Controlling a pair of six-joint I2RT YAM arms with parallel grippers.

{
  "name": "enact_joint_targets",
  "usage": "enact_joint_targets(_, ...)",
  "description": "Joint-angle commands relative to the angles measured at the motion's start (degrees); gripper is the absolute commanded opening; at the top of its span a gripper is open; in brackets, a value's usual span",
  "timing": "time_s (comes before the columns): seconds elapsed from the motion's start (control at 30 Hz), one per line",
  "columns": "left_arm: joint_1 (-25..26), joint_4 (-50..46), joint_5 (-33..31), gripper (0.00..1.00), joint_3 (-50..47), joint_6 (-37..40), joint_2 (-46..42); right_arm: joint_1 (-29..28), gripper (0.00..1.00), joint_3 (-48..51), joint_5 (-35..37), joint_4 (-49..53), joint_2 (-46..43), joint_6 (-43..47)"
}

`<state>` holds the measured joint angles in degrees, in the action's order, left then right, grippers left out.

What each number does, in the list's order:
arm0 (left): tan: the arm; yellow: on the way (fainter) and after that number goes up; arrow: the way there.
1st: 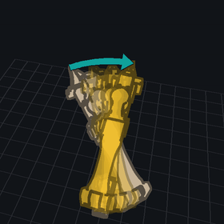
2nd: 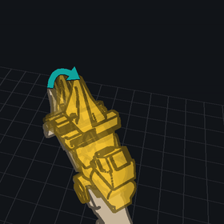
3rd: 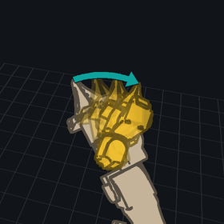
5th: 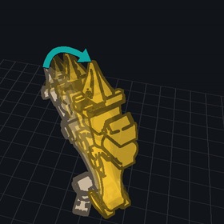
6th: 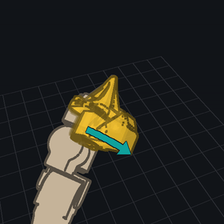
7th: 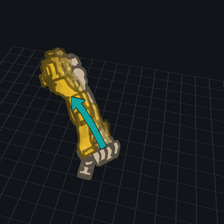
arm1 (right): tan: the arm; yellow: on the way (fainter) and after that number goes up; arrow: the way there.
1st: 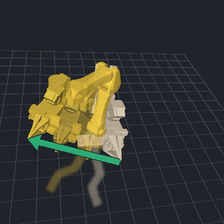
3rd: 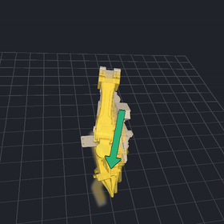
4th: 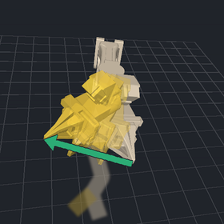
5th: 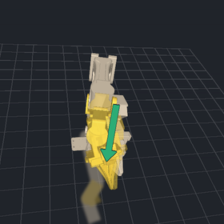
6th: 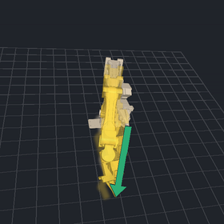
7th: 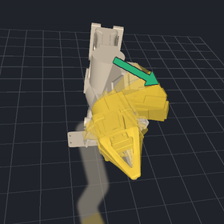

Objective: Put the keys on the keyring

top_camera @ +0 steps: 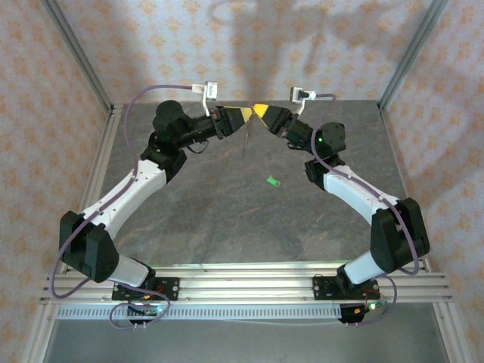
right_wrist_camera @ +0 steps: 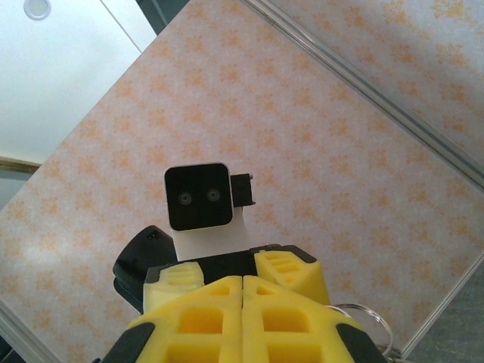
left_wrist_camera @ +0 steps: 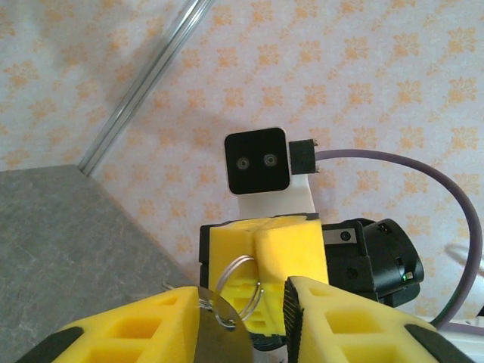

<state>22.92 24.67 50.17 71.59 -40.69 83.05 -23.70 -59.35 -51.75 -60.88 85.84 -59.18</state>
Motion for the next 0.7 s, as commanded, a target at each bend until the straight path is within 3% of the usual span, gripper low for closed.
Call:
enact_joint_targets(0.0,1.0,2.76,1.42,0.31,1.97,0.18,0.01,-0.39,0.0,-1.51,0.59,-2.96,-0.09,0.33)
enact_joint_targets(0.23,2.64,-0.47,1.37,0.02,2.6,3.23,0.14,-0.41,0.0,-0.85,0.68,-2.36,-0.22,0.94)
enact_joint_targets(0.4,2.66,-1.63,0.8,0.0,2.68,4.22,-0.08,-0.14,0.0,-0.68,0.79,0.81,-0.78,2.51)
enact_joint_targets(0.43,2.66,-2.47,0.72,0.0,2.86,4.82,-0.23,0.27,0.04,-0.53,1.17,2.05,-1.21,2.86)
enact_joint_targets(0.5,2.68,-5.21,0.88,0.0,3.32,7.1,-0.66,2.02,0.36,0.64,2.2,4.0,-2.59,3.32)
enact_joint_targets(0.53,2.66,-6.7,0.98,0.0,3.58,8.42,-0.97,2.97,0.45,1.24,2.39,4.75,-3.47,3.44)
enact_joint_targets(0.67,2.64,-14.28,2.21,0.0,5.16,15.65,-1.91,6.04,0.57,1.91,-0.34,13.95,-7.38,8.34)
